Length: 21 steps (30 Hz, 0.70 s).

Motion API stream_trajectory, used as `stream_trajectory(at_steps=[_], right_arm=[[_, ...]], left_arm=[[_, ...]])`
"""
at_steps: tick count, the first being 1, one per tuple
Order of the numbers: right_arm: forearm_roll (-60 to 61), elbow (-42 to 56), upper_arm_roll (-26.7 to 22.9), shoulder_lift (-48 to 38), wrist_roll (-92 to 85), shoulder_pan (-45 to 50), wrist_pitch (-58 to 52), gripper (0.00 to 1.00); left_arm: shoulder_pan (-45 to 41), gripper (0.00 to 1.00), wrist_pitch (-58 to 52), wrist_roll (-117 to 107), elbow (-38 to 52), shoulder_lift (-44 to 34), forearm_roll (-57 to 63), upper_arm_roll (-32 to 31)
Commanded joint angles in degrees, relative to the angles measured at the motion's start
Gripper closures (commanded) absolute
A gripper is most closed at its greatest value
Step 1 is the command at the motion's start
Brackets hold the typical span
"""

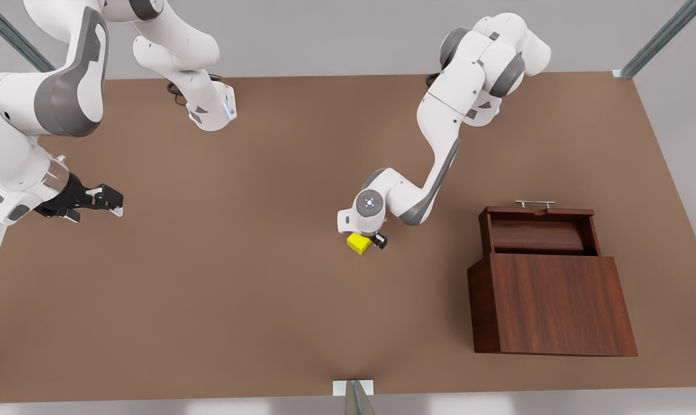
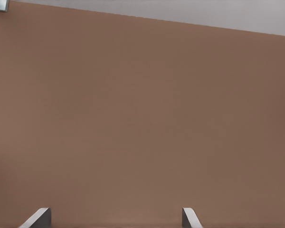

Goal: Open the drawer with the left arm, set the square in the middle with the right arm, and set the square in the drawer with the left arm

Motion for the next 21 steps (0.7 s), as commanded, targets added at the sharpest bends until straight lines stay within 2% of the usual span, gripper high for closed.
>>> stream_trajectory(at_steps=[1,17,18,21], right_arm=[[0.0,0.0,0.0,0.0,0.0,0.0,0.0,0.0],[0.1,0.0,0.0,0.0,0.0,0.0,0.1,0.0],[0.1,0.0,0.0,0.0,0.0,0.0,0.1,0.0],[0.1,0.0,0.0,0.0,0.1,0.0,0.3,0.0]], left_arm=[[0.0,0.0,0.1,-0.1,0.0,0.0,0.2,0.0],[0.1,0.0,3.3,-1.6,0.7,2.2,2.7,0.5],[0.1,0.09,3.3,-1.6,0.7,2.5,2.7,0.5],[0.0,0.1,3.8,-1.6,0.9,2.5,2.6,0.5]])
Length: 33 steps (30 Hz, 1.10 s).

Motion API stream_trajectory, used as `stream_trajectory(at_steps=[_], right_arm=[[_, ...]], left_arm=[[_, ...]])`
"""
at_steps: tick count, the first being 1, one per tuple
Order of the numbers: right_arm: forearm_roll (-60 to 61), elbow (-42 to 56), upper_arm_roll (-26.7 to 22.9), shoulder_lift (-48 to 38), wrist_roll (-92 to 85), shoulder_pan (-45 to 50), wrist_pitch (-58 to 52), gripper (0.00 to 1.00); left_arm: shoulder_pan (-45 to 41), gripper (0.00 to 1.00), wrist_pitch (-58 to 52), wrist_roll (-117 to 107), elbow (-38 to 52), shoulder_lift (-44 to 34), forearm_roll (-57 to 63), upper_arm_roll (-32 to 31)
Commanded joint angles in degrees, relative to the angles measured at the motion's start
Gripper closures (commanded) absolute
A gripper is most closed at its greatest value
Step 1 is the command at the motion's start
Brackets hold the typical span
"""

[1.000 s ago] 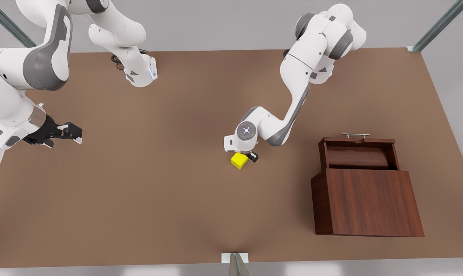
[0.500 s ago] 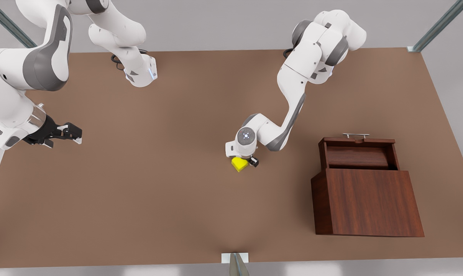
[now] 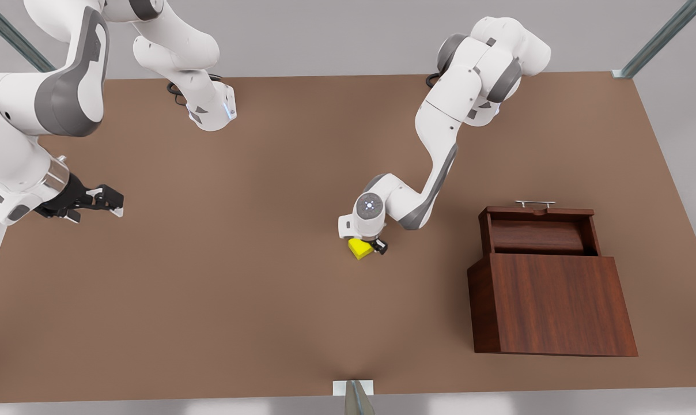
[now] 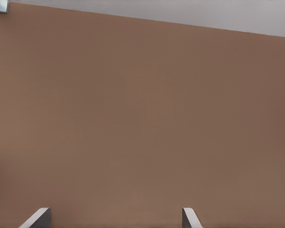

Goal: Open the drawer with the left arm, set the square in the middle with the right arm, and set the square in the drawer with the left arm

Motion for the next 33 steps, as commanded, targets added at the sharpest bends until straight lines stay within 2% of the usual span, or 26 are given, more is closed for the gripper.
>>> stream_trajectory(at_steps=[1,4,7,12,21,28,29,33], right_arm=[[0.0,0.0,0.0,0.0,0.0,0.1,0.0,0.0],[0.0,0.0,0.0,-0.1,0.0,0.1,0.1,0.0],[0.0,0.0,0.0,0.0,0.0,0.1,0.1,0.0],[0.0,0.0,0.0,0.0,0.0,0.1,0.1,0.0],[0.0,0.0,0.0,-0.1,0.0,0.1,0.1,0.0],[0.0,0.0,0.0,-0.1,0.0,0.1,0.1,0.0],[0.0,0.0,0.0,-0.1,0.0,0.1,0.1,0.0],[0.0,0.0,0.0,-0.1,0.0,0.1,0.1,0.0]], left_arm=[[0.1,0.1,0.0,0.0,0.3,0.1,0.0,0.0],[0.0,0.1,0.1,0.2,1.1,0.4,0.0,0.0],[0.0,0.23,0.1,0.3,1.3,0.7,0.0,0.0],[0.0,0.3,0.1,0.0,1.8,0.9,1.2,0.0],[0.1,0.3,-0.1,-0.2,1.8,0.3,0.8,0.0],[1.1,0.3,-20.8,3.7,2.6,-15.4,-2.6,1.5],[1.0,0.3,-24.6,7.3,2.1,-17.8,-4.4,3.3],[1.1,0.29,-28.5,19.6,-3.6,-25.2,-4.8,9.7]])
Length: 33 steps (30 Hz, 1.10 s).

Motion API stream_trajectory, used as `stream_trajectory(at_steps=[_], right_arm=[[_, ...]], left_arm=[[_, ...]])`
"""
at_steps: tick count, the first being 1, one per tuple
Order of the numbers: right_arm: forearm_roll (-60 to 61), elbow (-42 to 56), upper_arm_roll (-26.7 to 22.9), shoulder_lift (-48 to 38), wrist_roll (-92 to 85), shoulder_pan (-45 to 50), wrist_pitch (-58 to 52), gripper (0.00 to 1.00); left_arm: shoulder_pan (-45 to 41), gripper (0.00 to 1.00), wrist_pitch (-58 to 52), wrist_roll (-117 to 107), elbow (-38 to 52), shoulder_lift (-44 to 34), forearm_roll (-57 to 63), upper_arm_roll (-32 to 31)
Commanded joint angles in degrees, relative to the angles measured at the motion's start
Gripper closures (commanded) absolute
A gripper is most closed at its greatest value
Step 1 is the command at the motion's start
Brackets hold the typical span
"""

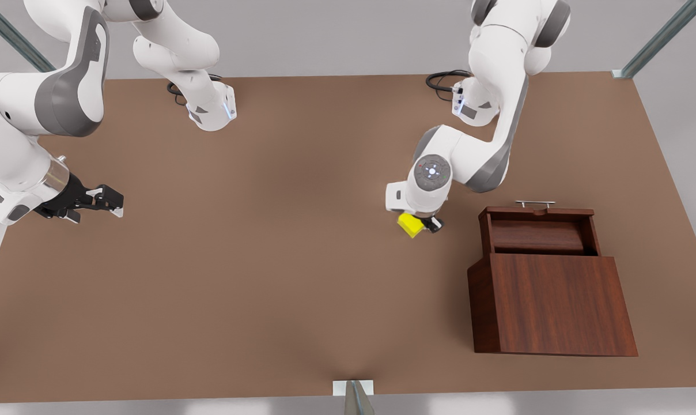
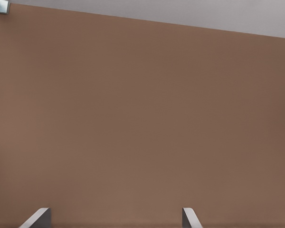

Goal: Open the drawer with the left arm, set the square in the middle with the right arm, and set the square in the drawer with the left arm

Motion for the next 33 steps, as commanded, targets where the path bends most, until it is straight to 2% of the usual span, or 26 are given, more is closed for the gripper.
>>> stream_trajectory(at_steps=[1,4,13,19,20,21,27,30,32,33], right_arm=[[0.0,0.0,0.0,0.0,0.0,-0.1,0.0,0.0],[0.0,0.0,0.0,0.0,0.0,0.0,0.0,0.0],[0.0,0.0,0.0,0.0,0.0,-0.1,0.0,0.0],[0.0,0.0,0.0,0.1,0.0,-0.1,0.0,0.0],[0.0,0.0,0.0,0.0,0.0,-0.1,0.0,0.0],[-0.1,0.0,0.0,0.0,0.0,-0.1,0.0,0.0],[0.1,0.7,0.0,0.3,0.0,-0.4,0.2,0.0],[0.1,0.7,0.0,0.3,0.0,-0.3,0.3,0.0],[0.4,0.9,-0.2,0.4,0.0,-0.5,0.3,0.0],[0.7,1.1,-0.2,0.4,0.0,-0.2,0.3,0.0]], left_arm=[[-0.1,0.29,-0.1,2.1,-1.3,-0.9,-1.2,1.0],[-0.1,0.29,-0.1,14.5,-5.5,-4.4,-1.5,8.0],[0.3,0.29,0.3,40.6,-10.0,-3.9,-2.0,24.9],[5.2,0.26,0.7,44.9,-9.9,-1.2,-2.7,25.3],[5.6,0.17,0.8,45.3,-9.9,-0.6,-2.8,25.3],[5.6,0.0,0.9,45.7,-9.9,-0.2,-2.9,25.3],[6.0,0.0,0.0,43.3,-9.6,0.3,-3.4,25.8],[5.9,0.0,-6.4,15.4,-4.0,-2.2,-5.0,25.8],[5.9,0.0,-11.9,-6.0,4.6,-2.8,-8.0,25.2],[8.7,0.0,-11.3,-8.5,6.3,-3.3,-7.5,21.6]])
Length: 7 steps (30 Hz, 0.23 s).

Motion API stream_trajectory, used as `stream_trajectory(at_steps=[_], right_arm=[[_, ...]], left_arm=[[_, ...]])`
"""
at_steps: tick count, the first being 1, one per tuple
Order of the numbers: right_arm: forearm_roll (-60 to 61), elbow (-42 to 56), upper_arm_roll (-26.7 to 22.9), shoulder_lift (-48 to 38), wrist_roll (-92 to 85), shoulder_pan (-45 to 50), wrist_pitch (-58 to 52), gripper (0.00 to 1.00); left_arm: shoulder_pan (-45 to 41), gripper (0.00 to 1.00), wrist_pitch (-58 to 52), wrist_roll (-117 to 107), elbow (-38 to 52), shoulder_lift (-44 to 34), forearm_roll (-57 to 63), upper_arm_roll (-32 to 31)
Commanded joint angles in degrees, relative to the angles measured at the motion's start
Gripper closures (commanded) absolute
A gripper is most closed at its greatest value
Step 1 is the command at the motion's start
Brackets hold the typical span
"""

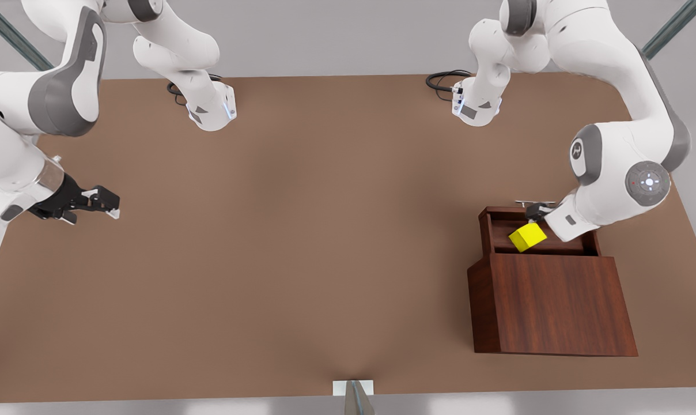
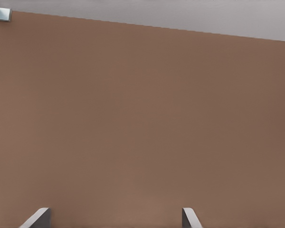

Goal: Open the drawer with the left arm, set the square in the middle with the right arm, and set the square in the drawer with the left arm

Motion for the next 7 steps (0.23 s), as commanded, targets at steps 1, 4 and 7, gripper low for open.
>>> stream_trajectory(at_steps=[1,4,7], right_arm=[[0.0,0.0,0.0,-0.1,0.0,-0.1,0.0,0.0],[0.0,0.0,0.0,0.0,0.1,0.0,0.0,0.0],[0.0,0.0,0.0,0.0,0.1,0.0,0.0,0.0]], left_arm=[[2.7,0.0,0.6,-0.7,0.6,-0.4,0.3,-3.4],[16.1,0.0,5.5,-13.6,-0.1,-5.6,10.8,-24.0],[17.3,0.0,7.5,-13.7,-3.7,-8.7,11.5,-25.7]])
